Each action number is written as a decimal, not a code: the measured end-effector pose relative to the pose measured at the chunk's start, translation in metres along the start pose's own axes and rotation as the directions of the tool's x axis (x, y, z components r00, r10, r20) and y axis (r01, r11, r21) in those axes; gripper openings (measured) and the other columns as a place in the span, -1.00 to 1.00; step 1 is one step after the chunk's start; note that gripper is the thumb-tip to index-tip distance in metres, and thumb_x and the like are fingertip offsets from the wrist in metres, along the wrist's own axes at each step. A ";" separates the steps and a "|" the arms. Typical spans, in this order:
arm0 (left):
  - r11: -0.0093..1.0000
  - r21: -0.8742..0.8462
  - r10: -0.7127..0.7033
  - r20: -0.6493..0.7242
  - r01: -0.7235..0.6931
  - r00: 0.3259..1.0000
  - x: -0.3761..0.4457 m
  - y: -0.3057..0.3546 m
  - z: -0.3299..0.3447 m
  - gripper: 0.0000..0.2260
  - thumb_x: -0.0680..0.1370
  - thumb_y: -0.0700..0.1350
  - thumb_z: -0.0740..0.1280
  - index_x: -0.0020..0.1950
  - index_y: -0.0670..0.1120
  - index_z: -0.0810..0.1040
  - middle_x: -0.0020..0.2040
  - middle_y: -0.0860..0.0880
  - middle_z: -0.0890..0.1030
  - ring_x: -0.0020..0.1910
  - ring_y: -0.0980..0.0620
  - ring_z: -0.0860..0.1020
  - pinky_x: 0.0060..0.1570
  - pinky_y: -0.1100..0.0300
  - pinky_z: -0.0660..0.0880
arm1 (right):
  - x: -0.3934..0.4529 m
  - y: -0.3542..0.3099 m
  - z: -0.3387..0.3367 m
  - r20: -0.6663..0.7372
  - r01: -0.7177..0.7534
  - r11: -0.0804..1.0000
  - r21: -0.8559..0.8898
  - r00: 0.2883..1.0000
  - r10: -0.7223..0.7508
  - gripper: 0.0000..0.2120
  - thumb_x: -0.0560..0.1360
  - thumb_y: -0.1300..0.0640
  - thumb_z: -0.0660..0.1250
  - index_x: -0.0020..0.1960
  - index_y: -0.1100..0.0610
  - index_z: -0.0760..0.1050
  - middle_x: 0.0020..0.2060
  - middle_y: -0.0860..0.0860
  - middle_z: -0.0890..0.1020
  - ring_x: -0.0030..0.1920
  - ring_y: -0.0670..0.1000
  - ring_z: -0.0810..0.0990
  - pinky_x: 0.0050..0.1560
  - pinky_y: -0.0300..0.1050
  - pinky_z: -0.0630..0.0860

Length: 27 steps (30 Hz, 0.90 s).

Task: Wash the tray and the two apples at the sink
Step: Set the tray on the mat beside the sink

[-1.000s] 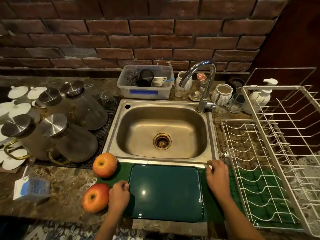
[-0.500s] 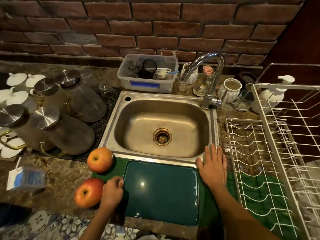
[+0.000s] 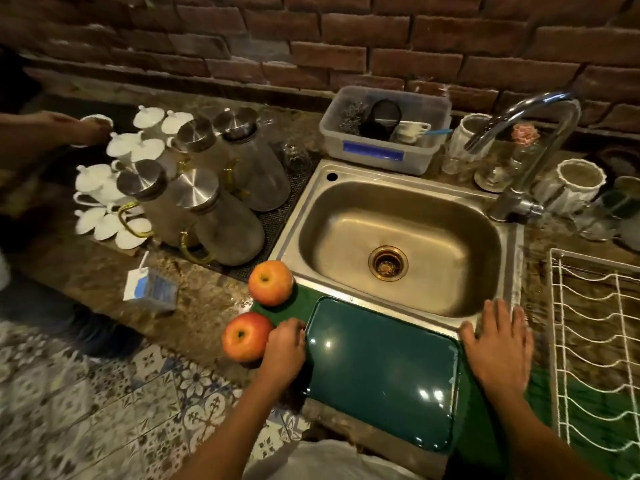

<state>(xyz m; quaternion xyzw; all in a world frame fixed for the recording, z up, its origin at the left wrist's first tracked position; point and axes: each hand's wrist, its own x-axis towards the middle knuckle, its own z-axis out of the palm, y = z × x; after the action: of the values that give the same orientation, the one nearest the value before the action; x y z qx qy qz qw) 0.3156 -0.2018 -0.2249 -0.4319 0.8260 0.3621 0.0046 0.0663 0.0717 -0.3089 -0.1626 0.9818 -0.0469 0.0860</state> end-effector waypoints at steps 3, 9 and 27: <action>0.977 0.073 0.205 -0.079 -0.199 0.976 -0.010 0.002 -0.010 -0.84 0.58 -0.27 0.30 0.14 -0.21 0.55 0.07 -0.14 0.54 0.07 -0.08 0.51 0.15 -0.02 0.46 | 0.000 0.002 0.003 -0.008 0.002 1.000 0.012 1.000 -0.001 -0.30 0.58 -0.29 -0.11 0.61 0.05 0.02 0.61 0.03 0.08 0.61 0.11 -0.04 0.55 0.25 0.01; 0.960 0.274 0.080 -0.477 0.062 0.875 -0.016 -0.020 -0.038 -0.41 0.43 0.06 0.50 0.40 -0.03 0.42 0.36 -0.15 0.41 0.34 -0.16 0.37 0.27 -0.15 0.37 | 0.000 0.001 -0.001 -0.017 -0.027 0.999 0.042 0.999 0.028 -0.32 0.58 -0.28 -0.10 0.59 0.05 0.06 0.61 0.02 0.13 0.60 0.11 0.02 0.54 0.28 0.04; 0.937 -0.108 -0.345 -0.442 0.333 0.828 -0.006 -0.051 -0.040 -0.13 0.27 0.17 0.60 0.47 0.09 0.25 0.36 -0.15 0.35 0.24 -0.25 0.48 0.07 -0.15 0.54 | -0.005 0.000 -0.010 -0.041 0.000 1.000 0.030 0.999 0.001 -0.35 0.58 -0.20 -0.05 0.58 0.09 0.10 0.59 0.08 0.17 0.60 0.15 0.02 0.54 0.25 0.05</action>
<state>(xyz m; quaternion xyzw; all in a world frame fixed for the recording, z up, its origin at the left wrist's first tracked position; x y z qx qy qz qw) 0.3678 -0.2398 -0.2239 -0.6441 0.7093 0.2552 -0.1298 0.0688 0.0742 -0.2988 -0.1601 0.9826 -0.0651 0.0683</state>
